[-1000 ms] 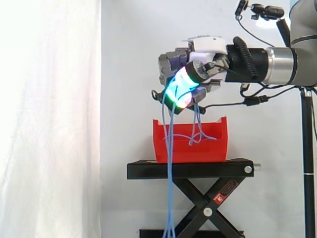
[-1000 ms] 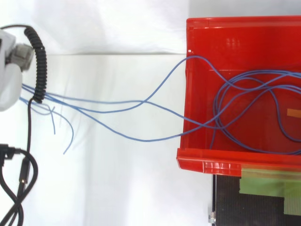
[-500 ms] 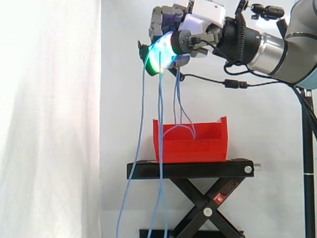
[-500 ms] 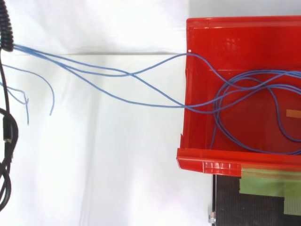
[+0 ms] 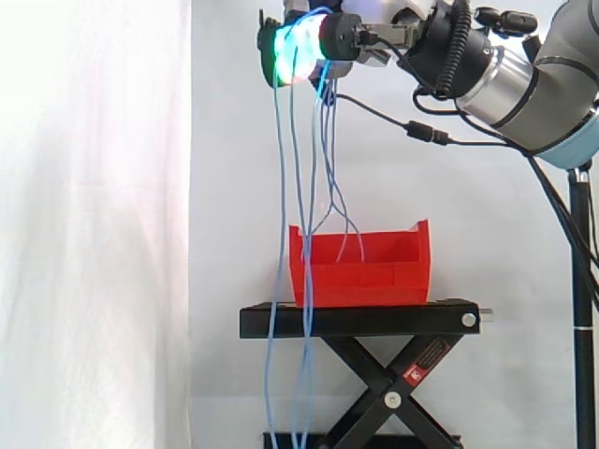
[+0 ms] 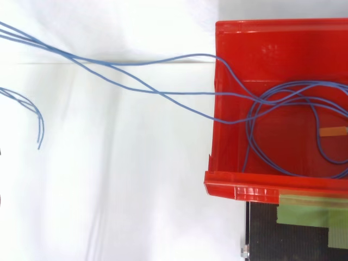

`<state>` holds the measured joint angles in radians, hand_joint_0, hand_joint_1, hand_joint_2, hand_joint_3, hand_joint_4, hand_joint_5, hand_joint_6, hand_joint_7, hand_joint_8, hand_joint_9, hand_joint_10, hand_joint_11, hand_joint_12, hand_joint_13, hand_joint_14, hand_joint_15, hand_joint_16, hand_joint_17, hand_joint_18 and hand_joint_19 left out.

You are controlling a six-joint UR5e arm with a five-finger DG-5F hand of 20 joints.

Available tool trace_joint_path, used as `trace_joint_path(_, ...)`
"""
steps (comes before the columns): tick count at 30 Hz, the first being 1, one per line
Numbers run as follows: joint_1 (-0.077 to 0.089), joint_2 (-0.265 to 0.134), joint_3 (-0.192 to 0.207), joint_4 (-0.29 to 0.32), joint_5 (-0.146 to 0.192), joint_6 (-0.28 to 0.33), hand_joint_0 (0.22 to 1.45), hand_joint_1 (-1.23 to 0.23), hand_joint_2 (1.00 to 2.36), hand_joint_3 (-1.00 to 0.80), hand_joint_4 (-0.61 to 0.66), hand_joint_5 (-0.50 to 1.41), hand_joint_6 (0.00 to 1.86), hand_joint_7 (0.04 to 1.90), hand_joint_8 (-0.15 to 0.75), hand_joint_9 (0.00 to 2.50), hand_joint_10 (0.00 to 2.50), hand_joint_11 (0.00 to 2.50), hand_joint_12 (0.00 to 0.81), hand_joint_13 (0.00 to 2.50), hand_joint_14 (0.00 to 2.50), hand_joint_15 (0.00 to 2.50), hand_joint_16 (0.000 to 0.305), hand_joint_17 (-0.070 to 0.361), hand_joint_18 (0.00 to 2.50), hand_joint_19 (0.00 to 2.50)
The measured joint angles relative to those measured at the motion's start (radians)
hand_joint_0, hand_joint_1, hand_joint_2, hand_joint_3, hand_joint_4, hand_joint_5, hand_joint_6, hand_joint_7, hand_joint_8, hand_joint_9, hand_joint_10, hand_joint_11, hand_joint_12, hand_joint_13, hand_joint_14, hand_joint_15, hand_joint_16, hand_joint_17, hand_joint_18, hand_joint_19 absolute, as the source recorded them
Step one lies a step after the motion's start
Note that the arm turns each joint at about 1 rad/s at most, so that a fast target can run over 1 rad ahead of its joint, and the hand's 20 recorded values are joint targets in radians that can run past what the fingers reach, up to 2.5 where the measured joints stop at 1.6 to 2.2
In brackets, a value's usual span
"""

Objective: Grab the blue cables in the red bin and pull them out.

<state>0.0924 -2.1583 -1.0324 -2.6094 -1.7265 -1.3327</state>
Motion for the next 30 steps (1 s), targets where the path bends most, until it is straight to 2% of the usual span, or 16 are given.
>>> trace_joint_path(4,-0.002,0.000,-0.013,0.024,-0.016,-0.014,0.91,-0.75,1.00,-1.00,-0.09,0.41,1.51,0.38,0.192,0.65,2.50,1.31,0.266,1.24,0.96,1.47,0.044,0.099,0.90,0.83)
trace_joint_path(7,-0.005,0.000,-0.050,0.058,-0.019,-0.017,0.91,-0.75,1.00,-1.00,-0.09,0.42,1.51,0.38,0.191,0.65,2.50,1.31,0.267,1.25,0.96,1.45,0.044,0.099,0.90,0.82)
trace_joint_path(11,-0.008,0.000,-0.113,0.148,-0.019,-0.012,0.91,-0.75,1.00,-1.00,-0.09,0.42,1.51,0.39,0.192,0.66,2.50,1.32,0.270,1.25,0.96,1.47,0.044,0.099,0.90,0.82)
trace_joint_path(14,-0.008,0.000,-0.143,0.225,-0.018,-0.005,0.91,-0.75,1.00,-1.00,-0.08,0.42,1.51,0.38,0.191,0.65,2.50,1.33,0.269,1.25,0.96,1.46,0.044,0.099,0.90,0.83)
trace_joint_path(17,-0.009,0.000,-0.154,0.296,-0.021,-0.004,0.91,-0.75,1.00,-1.00,-0.09,0.42,1.51,0.38,0.192,0.66,2.50,1.31,0.265,1.25,0.95,1.47,0.044,0.099,0.90,0.82)
trace_joint_path(20,-0.009,0.000,-0.157,0.339,-0.029,-0.016,0.91,-0.75,1.00,-1.00,-0.09,0.42,1.50,0.39,0.191,0.65,2.50,1.32,0.267,1.25,0.95,1.47,0.044,0.098,0.90,0.83)
trace_joint_path(26,-0.008,0.000,-0.158,0.389,-0.061,-0.065,0.91,-0.75,1.00,-1.00,-0.09,0.42,1.50,0.39,0.192,0.66,2.50,1.32,0.271,1.25,0.94,1.46,0.044,0.098,0.90,0.83)
trace_joint_path(30,-0.007,0.000,-0.158,0.405,-0.072,-0.089,0.91,-0.75,1.00,-1.00,-0.09,0.42,1.50,0.39,0.192,0.65,2.50,1.32,0.274,1.25,0.93,1.46,0.044,0.099,0.90,0.82)
